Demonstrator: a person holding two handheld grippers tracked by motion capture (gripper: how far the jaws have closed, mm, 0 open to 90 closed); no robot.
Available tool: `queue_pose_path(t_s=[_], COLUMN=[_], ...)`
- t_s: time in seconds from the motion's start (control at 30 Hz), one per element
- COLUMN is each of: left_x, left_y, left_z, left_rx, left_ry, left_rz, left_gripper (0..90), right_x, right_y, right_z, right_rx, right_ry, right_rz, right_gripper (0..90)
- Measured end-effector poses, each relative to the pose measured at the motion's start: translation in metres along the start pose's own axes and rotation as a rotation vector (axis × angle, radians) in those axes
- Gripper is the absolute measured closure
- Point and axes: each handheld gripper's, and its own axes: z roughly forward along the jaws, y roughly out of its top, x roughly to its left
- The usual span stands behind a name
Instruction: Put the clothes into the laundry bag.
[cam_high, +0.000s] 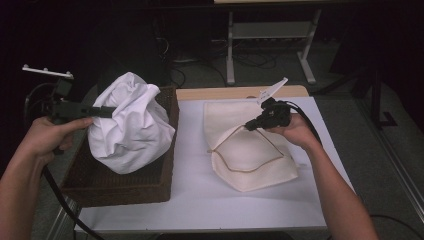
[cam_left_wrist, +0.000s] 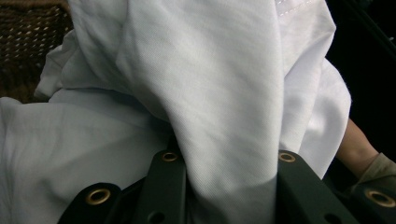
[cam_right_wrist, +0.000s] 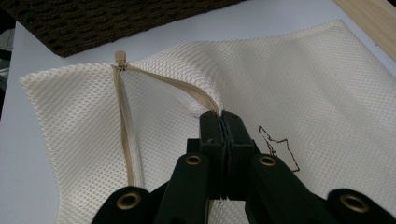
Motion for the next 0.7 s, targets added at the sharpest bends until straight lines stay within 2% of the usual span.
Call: queue_pose_path(t_s=[0.23, 0.3, 0.43, 0.47, 0.5, 0.7], left_x=[-0.022, -0.025, -0.039, -0.039, -0.045, -0.056], left_y=[0.019, 0.021, 0.033, 0.033, 0.037, 0.045], left_z=[0.006, 0.007, 0.018, 0.018, 0.023, 0.039], left_rx=[0.010, 0.009, 0.026, 0.026, 0.030, 0.042], left_ry=[-0.026, -0.031, -0.045, -0.045, -0.062, -0.098], left_rz=[0.049, 0.051, 0.084, 0.084, 0.095, 0.126], left_gripper=[75.1, 75.1, 75.1, 75.1, 75.1, 75.1], right_x=[-0.008, -0.009, -0.012, -0.012, -0.013, -0.015], right_y=[0.001, 0.002, 0.004, 0.004, 0.006, 0.010], right_z=[0.000, 0.000, 0.002, 0.002, 0.002, -0.001], right_rx=[-0.008, -0.008, -0.001, -0.001, 0.003, 0.007], right_ry=[-0.002, -0.003, -0.008, -0.008, -0.009, -0.017], right_rz=[0.021, 0.022, 0.026, 0.026, 0.021, 0.016], right_gripper=[88.3, 88.3, 88.3, 88.3, 88.3, 88.3])
